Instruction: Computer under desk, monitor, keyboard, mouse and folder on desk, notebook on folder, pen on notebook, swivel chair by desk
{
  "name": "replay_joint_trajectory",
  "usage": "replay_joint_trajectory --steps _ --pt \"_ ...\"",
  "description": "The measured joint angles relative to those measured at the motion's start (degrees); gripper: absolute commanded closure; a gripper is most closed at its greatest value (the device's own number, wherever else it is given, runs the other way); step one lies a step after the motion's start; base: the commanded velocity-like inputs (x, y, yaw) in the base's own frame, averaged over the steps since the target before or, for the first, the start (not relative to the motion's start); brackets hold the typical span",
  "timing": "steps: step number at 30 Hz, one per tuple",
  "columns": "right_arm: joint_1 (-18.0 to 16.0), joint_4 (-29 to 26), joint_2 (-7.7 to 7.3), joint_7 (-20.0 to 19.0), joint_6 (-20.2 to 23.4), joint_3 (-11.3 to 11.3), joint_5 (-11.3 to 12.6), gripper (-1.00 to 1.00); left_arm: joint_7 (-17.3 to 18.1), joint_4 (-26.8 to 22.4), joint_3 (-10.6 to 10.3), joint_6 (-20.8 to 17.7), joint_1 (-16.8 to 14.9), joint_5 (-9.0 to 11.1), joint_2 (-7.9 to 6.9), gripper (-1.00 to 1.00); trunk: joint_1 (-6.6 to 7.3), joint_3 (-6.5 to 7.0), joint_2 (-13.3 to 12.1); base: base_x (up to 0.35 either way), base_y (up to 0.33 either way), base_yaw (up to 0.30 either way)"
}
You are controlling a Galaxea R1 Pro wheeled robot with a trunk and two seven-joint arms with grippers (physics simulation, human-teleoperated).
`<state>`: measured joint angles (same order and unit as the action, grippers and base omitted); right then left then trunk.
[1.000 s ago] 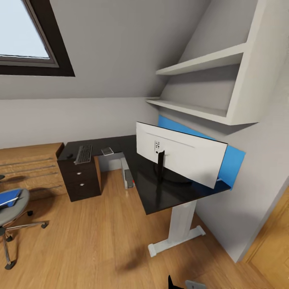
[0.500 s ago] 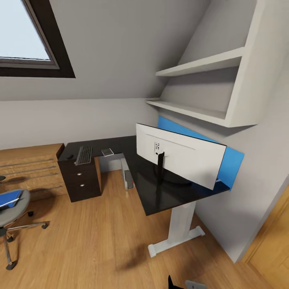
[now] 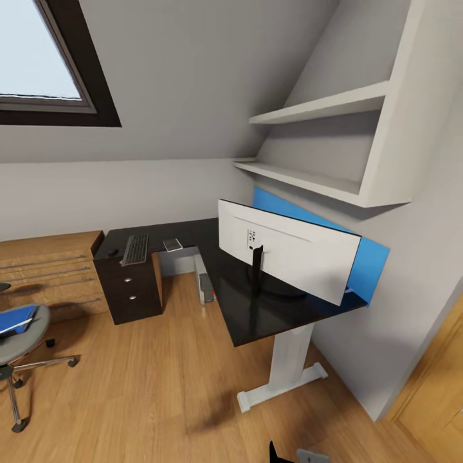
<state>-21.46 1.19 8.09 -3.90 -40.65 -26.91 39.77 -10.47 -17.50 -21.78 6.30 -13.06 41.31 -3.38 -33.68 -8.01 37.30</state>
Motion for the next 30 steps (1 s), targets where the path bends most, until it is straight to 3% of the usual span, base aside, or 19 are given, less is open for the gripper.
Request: replay_joint_trajectory --steps 17,18,20,22,24,26,30 --pt "0.0 -0.2 -0.38 0.4 -0.1 0.4 0.2 -1.0 0.0 0.1 -0.1 1.8 0.0 0.0 -0.03 -1.0 3.74 3.07 -6.8 0.0 0.0 0.0" --pt "-0.1 -7.0 -2.89 3.3 0.0 1.1 0.5 -1.0 0.0 0.1 0.1 3.6 0.0 0.2 -0.08 -1.0 3.96 3.26 -7.2 0.0 0.0 0.0" --pt "-0.4 -12.3 -4.19 7.8 0.7 0.9 0.8 -1.0 -0.1 0.1 0.2 4.7 0.0 0.3 -0.04 -1.0 4.4 3.62 -8.0 0.0 0.0 0.0" --pt "-1.1 -14.2 -4.58 10.9 2.0 0.9 0.9 -1.0 -0.1 0.1 0.2 5.3 0.0 0.3 -0.03 -1.0 4.84 3.97 -8.9 0.0 0.0 0.0" --pt "-4.7 -16.3 -5.61 17.5 6.8 0.9 0.7 -1.0 -0.2 0.1 0.2 6.8 0.0 0.3 -0.01 -1.0 5.28 4.35 -9.7 0.0 0.0 0.0" --pt "-8.7 -17.0 -6.66 20.9 11.2 0.9 0.6 -1.0 -0.2 0.1 0.2 7.8 0.0 0.3 0.0 -1.0 5.72 4.7 -10.5 0.0 0.0 0.0" --pt "-16.0 -17.7 -8.88 23.8 18.1 0.9 0.4 -1.0 -0.2 0.1 0.2 8.8 0.0 0.3 0.0 -1.0 5.95 4.89 -10.9 0.0 0.0 0.0"
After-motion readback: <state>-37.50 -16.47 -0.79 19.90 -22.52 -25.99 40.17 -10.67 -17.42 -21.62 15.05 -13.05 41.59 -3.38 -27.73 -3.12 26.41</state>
